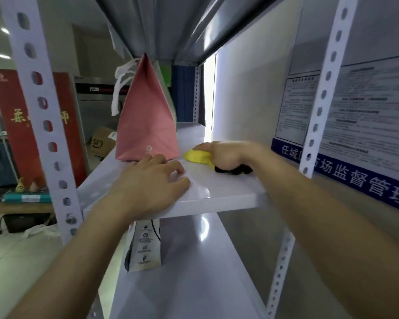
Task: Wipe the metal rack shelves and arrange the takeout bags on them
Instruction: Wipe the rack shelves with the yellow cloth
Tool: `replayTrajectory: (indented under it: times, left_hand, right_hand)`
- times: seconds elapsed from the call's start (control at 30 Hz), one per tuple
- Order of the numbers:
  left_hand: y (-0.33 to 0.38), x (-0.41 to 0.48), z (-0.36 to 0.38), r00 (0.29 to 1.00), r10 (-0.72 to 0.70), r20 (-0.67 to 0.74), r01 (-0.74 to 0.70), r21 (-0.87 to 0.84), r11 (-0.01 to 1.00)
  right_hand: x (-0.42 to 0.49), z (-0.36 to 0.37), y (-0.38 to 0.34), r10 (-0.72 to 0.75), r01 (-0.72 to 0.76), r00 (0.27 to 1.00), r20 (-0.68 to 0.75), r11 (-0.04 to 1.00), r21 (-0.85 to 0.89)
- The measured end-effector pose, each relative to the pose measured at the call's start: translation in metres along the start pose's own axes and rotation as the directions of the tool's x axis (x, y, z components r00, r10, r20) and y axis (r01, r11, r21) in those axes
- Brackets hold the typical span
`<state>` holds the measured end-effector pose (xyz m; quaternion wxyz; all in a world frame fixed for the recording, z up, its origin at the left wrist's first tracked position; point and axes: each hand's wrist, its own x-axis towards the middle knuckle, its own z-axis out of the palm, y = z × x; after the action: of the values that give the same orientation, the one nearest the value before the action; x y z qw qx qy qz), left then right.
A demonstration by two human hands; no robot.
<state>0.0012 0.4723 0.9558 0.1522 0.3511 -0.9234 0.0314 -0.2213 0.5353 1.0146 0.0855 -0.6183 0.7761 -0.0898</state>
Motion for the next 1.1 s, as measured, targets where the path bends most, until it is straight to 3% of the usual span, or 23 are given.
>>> replayTrajectory:
  times: [0.1, 0.17, 0.27, 0.33, 0.43, 0.57, 0.8, 0.97, 1.1]
  left_hand:
    - [-0.002, -0.001, 0.004, 0.998, 0.035, -0.045, -0.033, 0.041, 0.999]
    - [-0.003, -0.001, 0.007, 0.995, 0.061, -0.084, -0.055, 0.074, 0.996]
    - [-0.005, 0.003, 0.007, 0.998, 0.014, -0.054, -0.013, 0.026, 1.0]
    - [-0.004, 0.003, 0.007, 0.997, 0.049, -0.066, -0.044, 0.082, 0.996]
    - [-0.004, 0.001, 0.005, 0.996, 0.068, -0.062, -0.062, 0.09, 0.994]
    - [-0.005, 0.004, 0.003, 1.0, 0.014, -0.021, -0.013, 0.023, 1.0]
    - [-0.003, 0.004, 0.005, 0.999, 0.023, -0.035, -0.023, 0.001, 1.0]
    - [0.002, 0.004, 0.001, 1.0, 0.022, -0.016, -0.021, 0.03, 0.999]
    - [0.0, 0.002, -0.002, 1.0, 0.002, -0.008, -0.002, 0.004, 1.0]
  right_hand:
    - [-0.093, 0.027, 0.008, -0.094, 0.091, 0.987, -0.133, 0.995, -0.027]
    - [-0.122, 0.034, 0.014, -0.102, 0.107, 0.984, -0.146, 0.994, 0.026]
    - [-0.08, 0.008, 0.011, 0.031, -0.03, 0.998, -0.052, 0.999, 0.02]
    - [-0.027, -0.012, 0.007, 0.117, -0.117, 0.993, -0.011, 0.993, -0.008]
    - [0.018, -0.02, 0.004, 0.16, -0.16, 0.987, 0.003, 0.987, 0.028]
    - [-0.002, -0.01, 0.007, 0.152, -0.148, 0.987, -0.046, 0.986, 0.081]
    - [-0.115, 0.029, 0.036, 0.009, 0.013, 0.977, -0.212, 0.995, 0.102]
    - [-0.043, -0.015, 0.006, 0.199, -0.192, 0.978, -0.066, 0.976, 0.104]
    - [-0.007, -0.017, -0.003, 0.191, -0.189, 0.981, -0.033, 0.981, 0.053]
